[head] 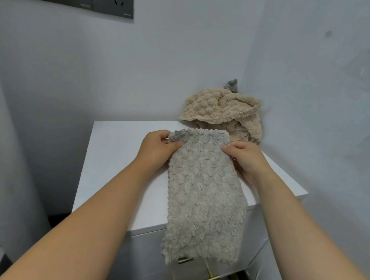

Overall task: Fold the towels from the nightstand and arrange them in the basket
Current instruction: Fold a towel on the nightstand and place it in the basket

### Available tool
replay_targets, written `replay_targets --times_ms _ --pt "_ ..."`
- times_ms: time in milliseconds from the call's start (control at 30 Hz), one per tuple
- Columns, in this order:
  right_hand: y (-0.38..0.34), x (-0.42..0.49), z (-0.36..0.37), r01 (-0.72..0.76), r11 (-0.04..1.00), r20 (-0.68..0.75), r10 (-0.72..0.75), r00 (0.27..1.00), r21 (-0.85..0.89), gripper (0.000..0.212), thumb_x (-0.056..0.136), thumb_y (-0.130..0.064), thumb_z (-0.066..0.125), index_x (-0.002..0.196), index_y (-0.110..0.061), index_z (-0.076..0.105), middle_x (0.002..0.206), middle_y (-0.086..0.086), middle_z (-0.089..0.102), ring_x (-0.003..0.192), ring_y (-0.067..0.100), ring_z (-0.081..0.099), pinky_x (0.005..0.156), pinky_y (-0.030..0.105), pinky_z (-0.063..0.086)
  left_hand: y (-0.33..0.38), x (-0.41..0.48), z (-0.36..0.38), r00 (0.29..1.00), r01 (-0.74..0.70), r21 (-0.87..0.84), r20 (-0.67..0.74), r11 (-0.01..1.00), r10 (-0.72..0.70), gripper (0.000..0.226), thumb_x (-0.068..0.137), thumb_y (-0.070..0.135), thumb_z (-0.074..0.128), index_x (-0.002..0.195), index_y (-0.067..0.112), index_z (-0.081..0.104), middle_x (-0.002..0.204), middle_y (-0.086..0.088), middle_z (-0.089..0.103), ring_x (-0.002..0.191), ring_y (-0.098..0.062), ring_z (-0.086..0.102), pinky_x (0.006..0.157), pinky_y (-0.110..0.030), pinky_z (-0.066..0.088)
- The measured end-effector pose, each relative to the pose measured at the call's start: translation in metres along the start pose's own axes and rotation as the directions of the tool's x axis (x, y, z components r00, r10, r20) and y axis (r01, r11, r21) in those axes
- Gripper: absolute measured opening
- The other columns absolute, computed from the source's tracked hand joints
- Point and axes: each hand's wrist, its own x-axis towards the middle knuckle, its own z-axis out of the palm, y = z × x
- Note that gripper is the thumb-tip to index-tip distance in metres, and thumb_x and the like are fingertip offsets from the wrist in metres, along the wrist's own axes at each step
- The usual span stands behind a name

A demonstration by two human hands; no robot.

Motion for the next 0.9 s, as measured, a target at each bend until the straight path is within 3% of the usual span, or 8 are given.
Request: replay_targets --times_ms 100,267,367,500,600,700,800,900 --pt "0.002 0.000 0.000 0.034 0.999 -0.007 -0.034 0.999 0.003 0.023 0.084 0.012 0.056 0.099 -0.001 0.067 0.085 0.018 0.067 0.069 0.023 0.062 0.068 0.031 0.056 -0.001 0.001 -0.001 0.999 -0.029 -0.002 -0.021 1.000 0.028 0.010 0.080 0.007 0.072 0.073 0.009 0.065 0.070 -0.009 0.063 0.063 -0.018 0.056 0.065 -0.032 0.045" --pt "0.000 -0.003 0.003 0.053 0.998 -0.047 -0.055 0.997 -0.027 0.037 0.084 0.021 0.046 0.104 -0.003 0.064 0.068 0.007 0.060 0.044 0.006 0.056 0.045 0.017 0.048 0.000 -0.002 0.001 0.998 -0.069 -0.029 -0.012 0.997 0.069 0.017 0.080 0.002 0.071 0.071 0.013 0.063 0.067 -0.003 0.060 0.062 -0.014 0.054 0.064 -0.028 0.045" --pt "-0.002 -0.005 0.005 0.067 0.998 -0.023 -0.067 0.997 -0.016 0.035 0.084 0.022 0.047 0.107 0.001 0.062 0.066 0.005 0.058 0.041 0.004 0.054 0.042 0.016 0.045 -0.001 -0.001 0.001 0.997 -0.082 -0.019 -0.008 0.996 0.082 0.018 0.080 0.000 0.070 0.071 0.013 0.062 0.065 -0.001 0.059 0.060 -0.012 0.053 0.063 -0.026 0.044" --pt "-0.006 -0.009 0.006 0.095 0.995 0.028 -0.095 0.995 -0.007 0.012 0.083 0.013 0.058 0.088 0.003 0.060 0.064 0.008 0.053 0.050 0.012 0.051 0.048 0.020 0.043 0.001 0.000 0.001 0.996 -0.086 -0.033 0.020 0.996 0.087 0.013 0.081 0.002 0.070 0.077 0.012 0.064 0.069 -0.002 0.058 0.061 -0.012 0.052 0.062 -0.024 0.044" --pt "-0.010 -0.006 0.000 0.131 0.982 0.029 -0.129 0.991 -0.133 0.017 0.085 0.005 0.061 0.072 -0.002 0.055 0.057 0.004 0.051 0.048 0.009 0.050 0.048 0.018 0.042 0.002 -0.001 -0.001 0.996 -0.086 -0.066 0.026 0.994 0.087 0.009 0.081 0.004 0.071 0.080 0.010 0.064 0.071 -0.004 0.058 0.060 -0.011 0.053 0.058 -0.019 0.044" --pt "-0.014 -0.003 -0.008 0.180 0.952 0.053 -0.173 0.984 -0.248 0.008 0.082 0.001 0.066 0.083 -0.004 0.060 0.074 0.012 0.044 0.067 0.019 0.046 0.064 0.029 0.041 0.005 -0.003 -0.001 0.993 -0.108 -0.100 0.036 0.989 0.112 0.012 0.080 0.001 0.071 0.076 0.011 0.064 0.072 -0.004 0.061 0.064 -0.011 0.056 0.062 -0.022 0.047" --pt "-0.019 0.000 -0.015 0.181 0.946 0.114 -0.155 0.981 -0.269 0.011 0.080 0.004 0.067 0.085 -0.005 0.064 0.081 0.014 0.054 0.078 0.023 0.052 0.077 0.036 0.043 0.009 -0.006 -0.001 0.992 -0.100 -0.155 0.066 0.983 0.111 0.015 0.078 -0.004 0.071 0.078 0.010 0.065 0.075 -0.004 0.064 0.067 -0.010 0.060 0.063 -0.019 0.050" --pt "-0.029 -0.004 -0.021 0.186 0.906 0.163 -0.132 0.978 -0.380 0.012 0.080 0.005 0.067 0.085 -0.006 0.068 0.075 0.008 0.056 0.072 0.018 0.051 0.072 0.030 0.042 0.011 -0.009 -0.005 0.982 -0.107 -0.123 0.141 0.987 0.124 0.021 0.077 -0.006 0.070 0.080 0.014 0.066 0.075 -0.003 0.063 0.068 -0.010 0.058 0.066 -0.019 0.047"
